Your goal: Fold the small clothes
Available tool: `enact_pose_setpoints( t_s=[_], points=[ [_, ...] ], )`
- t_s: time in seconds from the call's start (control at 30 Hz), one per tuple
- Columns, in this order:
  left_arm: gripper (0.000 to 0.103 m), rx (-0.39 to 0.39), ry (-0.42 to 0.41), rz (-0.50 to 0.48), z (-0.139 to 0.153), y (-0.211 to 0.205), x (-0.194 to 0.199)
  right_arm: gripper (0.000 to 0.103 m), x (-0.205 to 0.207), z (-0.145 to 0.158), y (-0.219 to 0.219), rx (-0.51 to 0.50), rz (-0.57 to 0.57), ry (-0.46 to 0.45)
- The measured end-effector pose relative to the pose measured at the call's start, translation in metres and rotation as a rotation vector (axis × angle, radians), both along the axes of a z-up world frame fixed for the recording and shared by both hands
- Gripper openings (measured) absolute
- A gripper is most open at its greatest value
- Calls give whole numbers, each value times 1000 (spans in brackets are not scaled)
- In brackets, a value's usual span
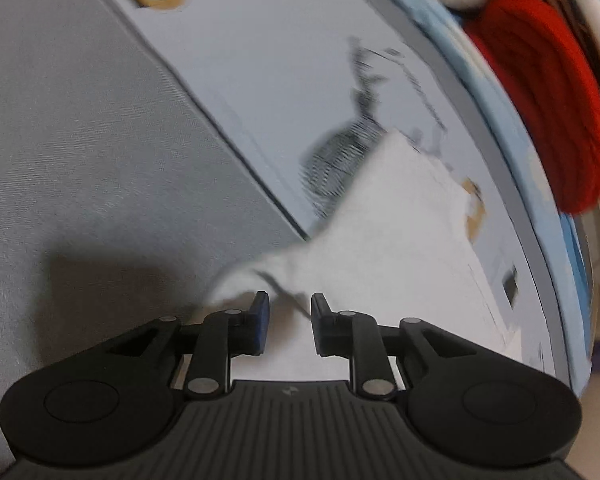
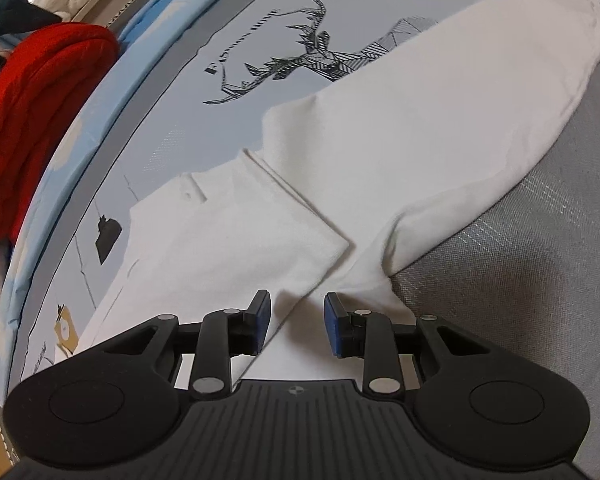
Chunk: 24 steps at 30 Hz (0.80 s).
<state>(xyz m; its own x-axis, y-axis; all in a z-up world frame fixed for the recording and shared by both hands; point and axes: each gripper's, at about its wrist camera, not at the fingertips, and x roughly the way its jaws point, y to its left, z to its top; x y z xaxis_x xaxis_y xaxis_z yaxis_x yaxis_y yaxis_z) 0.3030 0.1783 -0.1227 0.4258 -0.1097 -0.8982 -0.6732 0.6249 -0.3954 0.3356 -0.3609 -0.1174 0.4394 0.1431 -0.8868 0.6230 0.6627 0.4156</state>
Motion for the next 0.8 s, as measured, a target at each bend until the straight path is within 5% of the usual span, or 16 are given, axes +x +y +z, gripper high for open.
enact_pose_setpoints(
  t_s=[0.1,0.23,0.33,0.4,0.53,0.57,0.7,0.8],
  points=[
    [23,74,-45,-134,12,-27,1,28,0,1,-3,-3,-7,-10],
    [23,248,-107,-327,24,-58,18,3,1,4,-4,-12,14,-45],
    [23,368,-125,-379,26,-65,26,2,2,7,-4,-36,30,-56],
    [23,376,-94,-382,15,-61,32,3,2,6,-4,-43,28,-36],
    [23,232,21,-316,-16,-38,33,7,-1,12,-2,-67,16,-38],
    [24,242,13,-313,-13,-38,33,8,0,15,0,-81,27,-52],
    [37,273,-61,-319,8,-43,32,54,4,29,7,-110,72,-157],
    [40,252,-45,-303,2,-39,32,55,8,26,8,-96,104,-164]
  ],
)
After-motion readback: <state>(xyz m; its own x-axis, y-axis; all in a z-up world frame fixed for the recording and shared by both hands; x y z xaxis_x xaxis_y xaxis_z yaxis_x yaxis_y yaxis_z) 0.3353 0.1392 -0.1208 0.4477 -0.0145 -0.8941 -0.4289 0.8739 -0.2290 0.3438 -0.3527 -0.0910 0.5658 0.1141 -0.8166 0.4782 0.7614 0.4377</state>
